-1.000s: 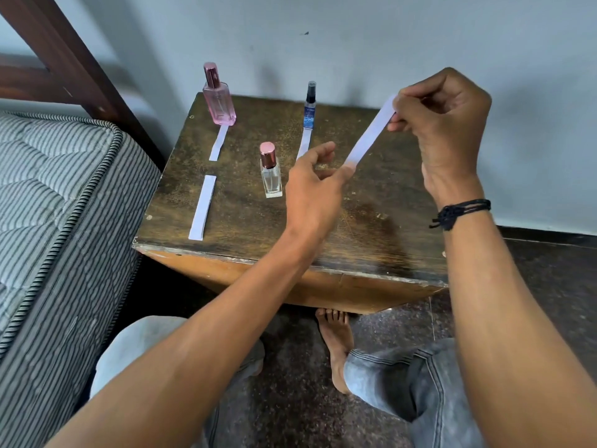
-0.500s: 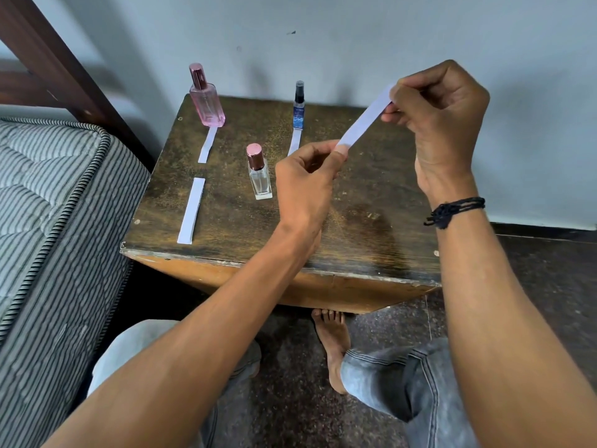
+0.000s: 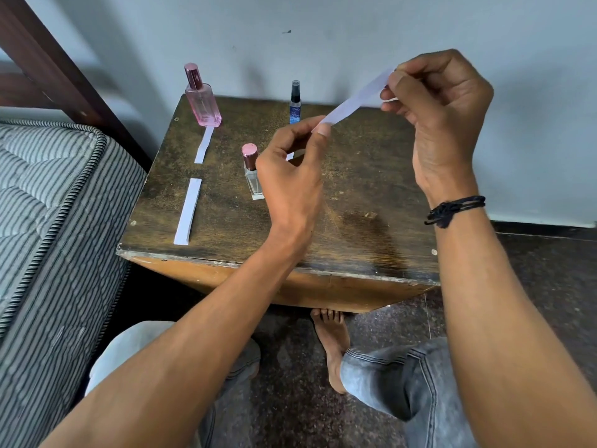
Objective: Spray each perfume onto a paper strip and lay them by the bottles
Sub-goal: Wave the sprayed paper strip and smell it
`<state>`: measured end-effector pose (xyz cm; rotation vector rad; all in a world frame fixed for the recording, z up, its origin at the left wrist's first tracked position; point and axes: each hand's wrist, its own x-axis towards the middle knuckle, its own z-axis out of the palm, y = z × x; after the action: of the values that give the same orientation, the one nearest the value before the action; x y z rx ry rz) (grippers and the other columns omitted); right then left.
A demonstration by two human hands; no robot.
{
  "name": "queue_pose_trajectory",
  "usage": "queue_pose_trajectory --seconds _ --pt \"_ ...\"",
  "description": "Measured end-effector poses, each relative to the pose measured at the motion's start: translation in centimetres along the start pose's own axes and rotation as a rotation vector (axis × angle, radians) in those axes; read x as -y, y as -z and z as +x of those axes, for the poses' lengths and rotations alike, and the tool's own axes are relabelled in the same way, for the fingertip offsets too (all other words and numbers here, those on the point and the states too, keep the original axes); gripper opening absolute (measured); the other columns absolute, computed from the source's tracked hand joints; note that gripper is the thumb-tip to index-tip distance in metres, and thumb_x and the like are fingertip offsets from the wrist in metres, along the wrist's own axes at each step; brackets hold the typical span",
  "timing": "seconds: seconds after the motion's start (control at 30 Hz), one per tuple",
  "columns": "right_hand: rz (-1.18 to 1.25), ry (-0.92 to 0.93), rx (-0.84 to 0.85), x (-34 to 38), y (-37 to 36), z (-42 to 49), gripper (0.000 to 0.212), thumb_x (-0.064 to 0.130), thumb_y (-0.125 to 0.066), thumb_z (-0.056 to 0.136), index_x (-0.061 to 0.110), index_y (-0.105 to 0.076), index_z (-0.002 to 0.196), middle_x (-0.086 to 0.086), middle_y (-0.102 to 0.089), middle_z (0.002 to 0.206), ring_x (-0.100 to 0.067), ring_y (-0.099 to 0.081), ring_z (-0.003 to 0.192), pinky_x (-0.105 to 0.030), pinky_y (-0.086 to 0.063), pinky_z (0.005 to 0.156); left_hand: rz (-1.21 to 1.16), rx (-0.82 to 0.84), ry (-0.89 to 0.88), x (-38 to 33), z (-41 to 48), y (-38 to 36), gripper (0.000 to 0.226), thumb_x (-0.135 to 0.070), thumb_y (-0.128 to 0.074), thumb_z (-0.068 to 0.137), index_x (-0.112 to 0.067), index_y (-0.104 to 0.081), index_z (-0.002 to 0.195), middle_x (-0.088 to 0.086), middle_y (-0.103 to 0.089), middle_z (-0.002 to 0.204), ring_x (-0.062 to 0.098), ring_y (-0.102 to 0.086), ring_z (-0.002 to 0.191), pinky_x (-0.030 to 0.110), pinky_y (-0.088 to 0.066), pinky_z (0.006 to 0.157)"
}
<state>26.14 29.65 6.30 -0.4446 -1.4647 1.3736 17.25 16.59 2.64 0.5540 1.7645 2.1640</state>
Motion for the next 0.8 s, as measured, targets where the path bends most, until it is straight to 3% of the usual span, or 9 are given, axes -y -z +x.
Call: queue_pose_trajectory --seconds 0.13,0.37,0.67,0.8 --pt "0.019 0.015 0.028 -0.01 0.05 -0.05 0.011 -0.002 -0.074 0.086 0.004 -0.067 0.091 -0.007 -0.072 0.077 -0.025 -0.069 0.071 -0.034 -0.055 0.068 0.011 0.004 -0.019 0.17 0.06 0.03 0.006 -0.015 -0.074 0.091 -0.014 -0.076 0.096 0.010 -0.074 0.090 0.012 -0.061 0.081 0.045 -0.055 0.079" --pt "0.026 0.016 0.035 -0.14 0.24 -0.02 0.011 -0.002 -0.074 0.087 0.004 -0.067 0.092 -0.006 -0.072 0.078 -0.025 -0.068 0.070 -0.033 -0.055 0.069 -0.002 0.010 -0.036 0.11 0.13 0.13 0.005 -0.017 -0.074 0.091 -0.017 -0.076 0.096 0.008 -0.075 0.091 0.015 -0.061 0.081 0.037 -0.054 0.073" --pt "-0.010 0.022 0.029 -0.28 0.13 0.02 0.009 0.000 -0.074 0.088 0.004 -0.068 0.092 -0.009 -0.072 0.079 -0.024 -0.067 0.068 -0.033 -0.055 0.067 -0.002 0.013 -0.035 0.04 0.11 0.14 0.005 -0.016 -0.074 0.092 -0.016 -0.076 0.096 0.009 -0.074 0.091 0.014 -0.062 0.082 0.045 -0.057 0.075" --pt "-0.025 0.033 0.034 -0.38 0.09 0.06 0.009 0.000 -0.074 0.088 0.004 -0.068 0.093 -0.009 -0.072 0.080 -0.024 -0.067 0.068 -0.032 -0.055 0.067 -0.010 0.011 -0.028 0.26 0.23 0.18 0.008 -0.016 -0.073 0.092 -0.012 -0.076 0.098 0.009 -0.074 0.091 0.012 -0.062 0.081 0.039 -0.056 0.074"
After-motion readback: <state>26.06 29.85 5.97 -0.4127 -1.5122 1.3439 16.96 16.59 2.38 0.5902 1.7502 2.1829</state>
